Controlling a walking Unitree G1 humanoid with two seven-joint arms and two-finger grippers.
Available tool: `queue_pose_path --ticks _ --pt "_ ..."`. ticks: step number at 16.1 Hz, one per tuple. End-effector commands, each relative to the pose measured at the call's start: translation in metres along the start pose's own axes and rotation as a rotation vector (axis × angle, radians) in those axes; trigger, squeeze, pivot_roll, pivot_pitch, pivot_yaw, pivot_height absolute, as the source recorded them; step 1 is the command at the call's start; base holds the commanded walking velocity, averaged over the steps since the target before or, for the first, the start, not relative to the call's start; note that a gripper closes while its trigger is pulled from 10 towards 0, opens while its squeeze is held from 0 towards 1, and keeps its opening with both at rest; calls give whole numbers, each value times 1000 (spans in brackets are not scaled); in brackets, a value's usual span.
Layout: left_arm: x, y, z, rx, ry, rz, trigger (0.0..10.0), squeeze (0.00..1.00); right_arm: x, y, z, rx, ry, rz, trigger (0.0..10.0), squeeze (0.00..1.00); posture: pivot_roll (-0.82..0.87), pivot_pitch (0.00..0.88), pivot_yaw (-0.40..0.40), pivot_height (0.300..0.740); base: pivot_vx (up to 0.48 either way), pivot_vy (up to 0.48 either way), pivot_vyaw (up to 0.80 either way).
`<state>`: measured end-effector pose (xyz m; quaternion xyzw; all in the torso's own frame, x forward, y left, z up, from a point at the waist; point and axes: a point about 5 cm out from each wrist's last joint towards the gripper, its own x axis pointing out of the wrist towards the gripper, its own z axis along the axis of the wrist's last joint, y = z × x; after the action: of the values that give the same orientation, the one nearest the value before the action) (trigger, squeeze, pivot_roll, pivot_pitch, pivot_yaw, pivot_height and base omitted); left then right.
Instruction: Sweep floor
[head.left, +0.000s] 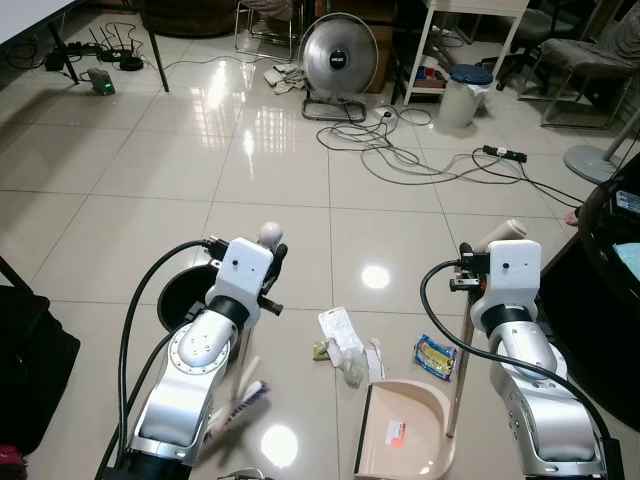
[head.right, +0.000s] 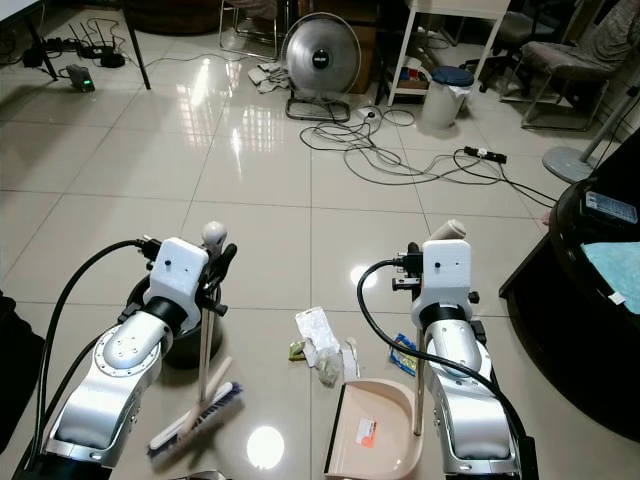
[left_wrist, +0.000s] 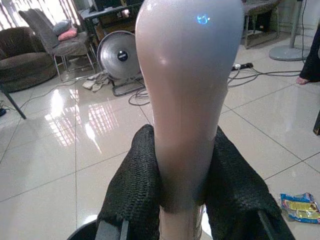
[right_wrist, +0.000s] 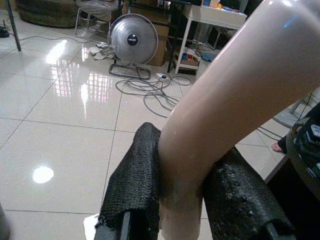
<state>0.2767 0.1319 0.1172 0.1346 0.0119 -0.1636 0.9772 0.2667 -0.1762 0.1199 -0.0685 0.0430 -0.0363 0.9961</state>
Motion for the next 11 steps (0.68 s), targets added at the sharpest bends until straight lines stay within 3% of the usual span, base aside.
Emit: queue_pose_path --ticks 1,11 --pt "4 -2 10 14 -52 -6 10000 0 2 -4 10 -3 -56 -22 10000 0 13 37 -60 740 0 0 0" --pt "-2 -8 6 -11 -31 -60 10000 0 1 1 7 8 -49 5 10000 0 14 43 -62 740 0 0 0"
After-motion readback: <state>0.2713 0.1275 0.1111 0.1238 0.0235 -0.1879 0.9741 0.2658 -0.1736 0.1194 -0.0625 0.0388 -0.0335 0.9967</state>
